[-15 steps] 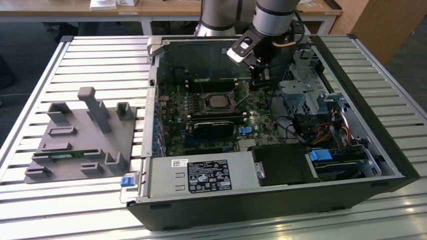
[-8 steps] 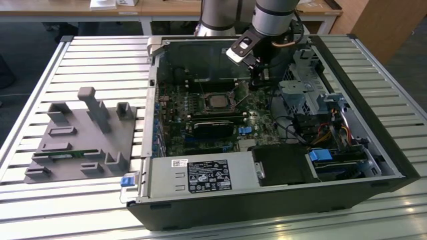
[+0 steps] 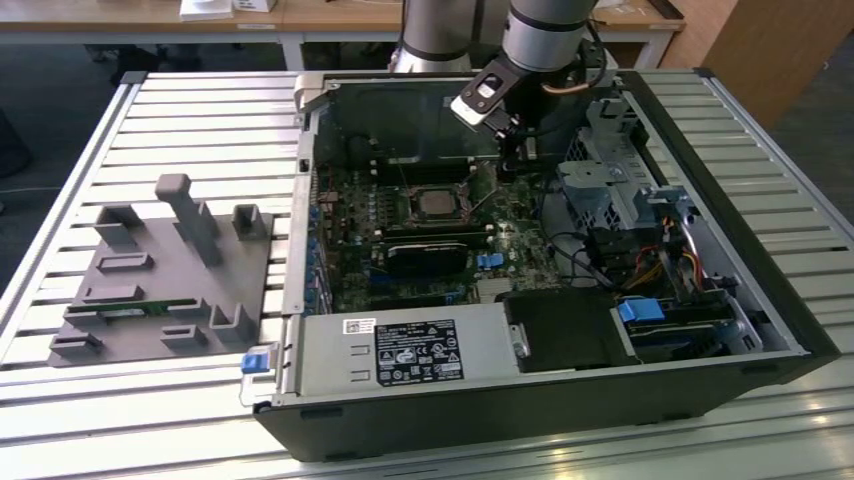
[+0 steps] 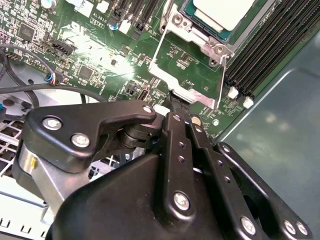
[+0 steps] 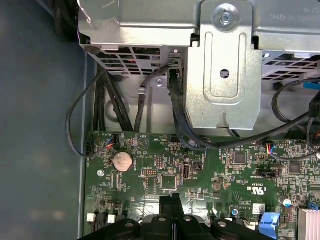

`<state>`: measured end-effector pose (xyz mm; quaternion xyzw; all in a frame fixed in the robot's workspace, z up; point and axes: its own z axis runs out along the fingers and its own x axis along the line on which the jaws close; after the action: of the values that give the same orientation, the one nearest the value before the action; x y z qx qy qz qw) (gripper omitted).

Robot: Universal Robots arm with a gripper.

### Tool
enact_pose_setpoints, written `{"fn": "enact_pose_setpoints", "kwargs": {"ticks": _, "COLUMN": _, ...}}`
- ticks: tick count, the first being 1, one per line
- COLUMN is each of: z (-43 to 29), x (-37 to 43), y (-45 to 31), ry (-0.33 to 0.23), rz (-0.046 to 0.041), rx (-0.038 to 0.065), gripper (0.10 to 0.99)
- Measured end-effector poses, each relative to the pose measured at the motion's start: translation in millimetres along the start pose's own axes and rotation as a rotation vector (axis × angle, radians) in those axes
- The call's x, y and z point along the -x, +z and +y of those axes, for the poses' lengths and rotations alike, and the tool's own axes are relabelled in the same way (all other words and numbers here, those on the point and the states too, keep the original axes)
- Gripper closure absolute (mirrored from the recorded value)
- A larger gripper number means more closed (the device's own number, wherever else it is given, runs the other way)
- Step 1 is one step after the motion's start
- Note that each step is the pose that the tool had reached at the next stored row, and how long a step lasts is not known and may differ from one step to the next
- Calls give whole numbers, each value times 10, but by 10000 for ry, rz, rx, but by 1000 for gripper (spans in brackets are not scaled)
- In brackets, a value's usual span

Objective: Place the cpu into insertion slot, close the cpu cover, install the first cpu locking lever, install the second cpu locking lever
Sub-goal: 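Close the cpu cover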

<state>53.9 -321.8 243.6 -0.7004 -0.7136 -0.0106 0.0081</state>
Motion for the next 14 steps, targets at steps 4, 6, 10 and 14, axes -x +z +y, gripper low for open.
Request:
{"fn": "enact_pose_setpoints", "kwargs": {"ticks": 4, "z": -14, "x": 0, "y": 0, "ry": 0, "rz": -1, "rx": 0, "gripper": 980}}
{"fn": "enact_pose_setpoints", "kwargs": {"ticks": 6, "z": -20, "x": 0, "y": 0, "ry": 0, "rz": 0, "rx": 0, "gripper": 980}}
{"fn": "enact_pose_setpoints", "kwargs": {"ticks": 10, "z": -30, "x": -1, "y": 0, "ry": 0, "rz": -1, "rx": 0, "gripper": 980}}
{"fn": "enact_pose_setpoints", "kwargs": {"ticks": 14, "z": -40, "x": -1, "y": 0, "ry": 0, "rz": -1, "rx": 0, "gripper": 980}}
